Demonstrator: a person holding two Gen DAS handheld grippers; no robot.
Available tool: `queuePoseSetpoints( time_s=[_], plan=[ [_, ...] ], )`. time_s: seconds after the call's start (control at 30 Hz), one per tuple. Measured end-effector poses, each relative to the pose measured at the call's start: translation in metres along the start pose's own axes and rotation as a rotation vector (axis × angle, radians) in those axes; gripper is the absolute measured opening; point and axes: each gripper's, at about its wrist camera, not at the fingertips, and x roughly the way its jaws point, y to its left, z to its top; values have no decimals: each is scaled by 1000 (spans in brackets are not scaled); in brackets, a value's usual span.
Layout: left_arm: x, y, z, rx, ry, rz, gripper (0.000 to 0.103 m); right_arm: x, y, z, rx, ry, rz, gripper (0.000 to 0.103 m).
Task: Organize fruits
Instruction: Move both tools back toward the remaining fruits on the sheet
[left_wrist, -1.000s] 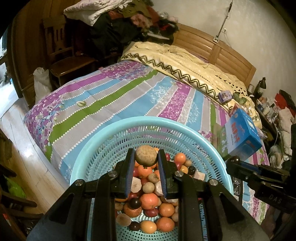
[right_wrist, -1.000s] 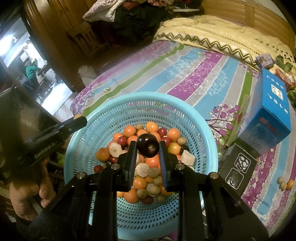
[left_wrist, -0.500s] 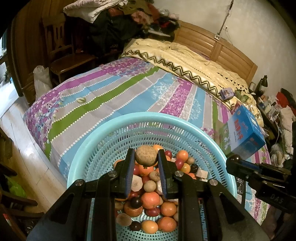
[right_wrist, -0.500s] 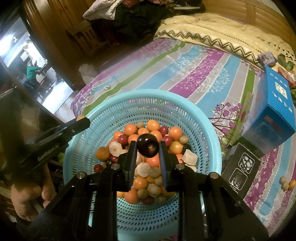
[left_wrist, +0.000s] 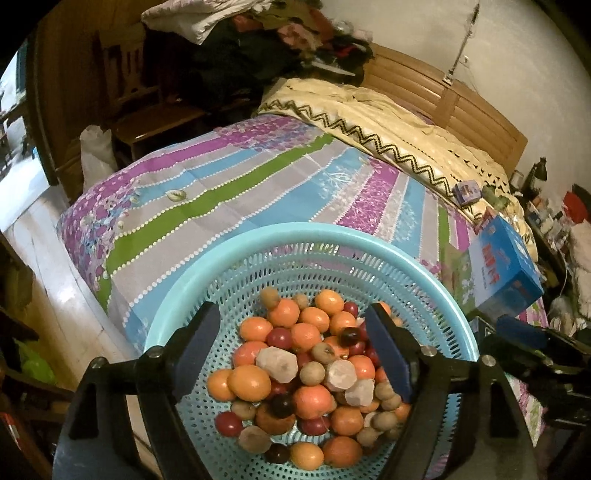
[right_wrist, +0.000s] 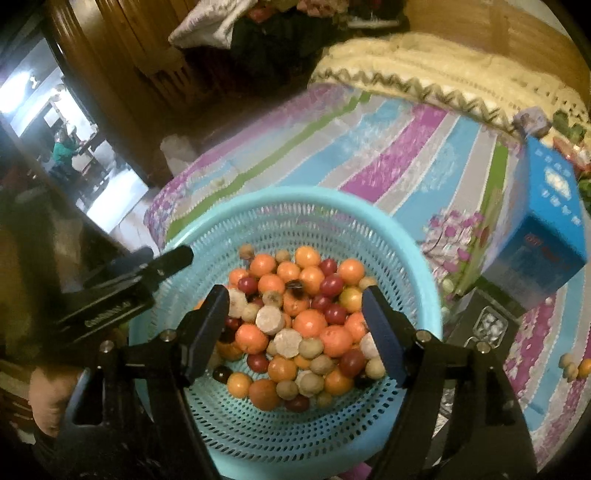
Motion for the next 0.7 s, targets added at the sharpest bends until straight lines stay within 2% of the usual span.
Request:
queuePoseSetpoints(
  time_s=[0.07,0.13,0.17,0.27,0.33,0.4,0.5,0.57,0.63,0.7],
  plan=[
    [-4,0,0,-17,-10,-3,82,-20,-1,-1,-12,-81,-32,75],
    [-18,-6,1,-19,-57,-22,82,-44,-7,-5,-15,-169,-72,78],
    [-23,-10,1,-15,-75,-31,82,-57,-12,-9,-10,-211,-96,83],
    [-48,-40,-1,27,-158,-104,87,-94,-37,-33,19,-317,-199,95],
    [-64,-77,-11,105,-210,-175,91,-116,-61,-60,44,-356,-283,97],
    [-74,-118,-23,196,-217,-250,96,-130,-84,-85,76,-362,-355,98],
    [-81,-200,-56,359,-179,-390,99,-149,-136,-133,188,-314,-451,98],
    [-81,-240,-78,437,-149,-454,102,-159,-174,-168,265,-280,-526,98],
    [-70,-286,-107,499,-74,-524,103,-163,-207,-199,341,-250,-573,98],
    [-50,-320,-131,532,13,-556,103,-159,-234,-220,403,-220,-592,98]
  ],
)
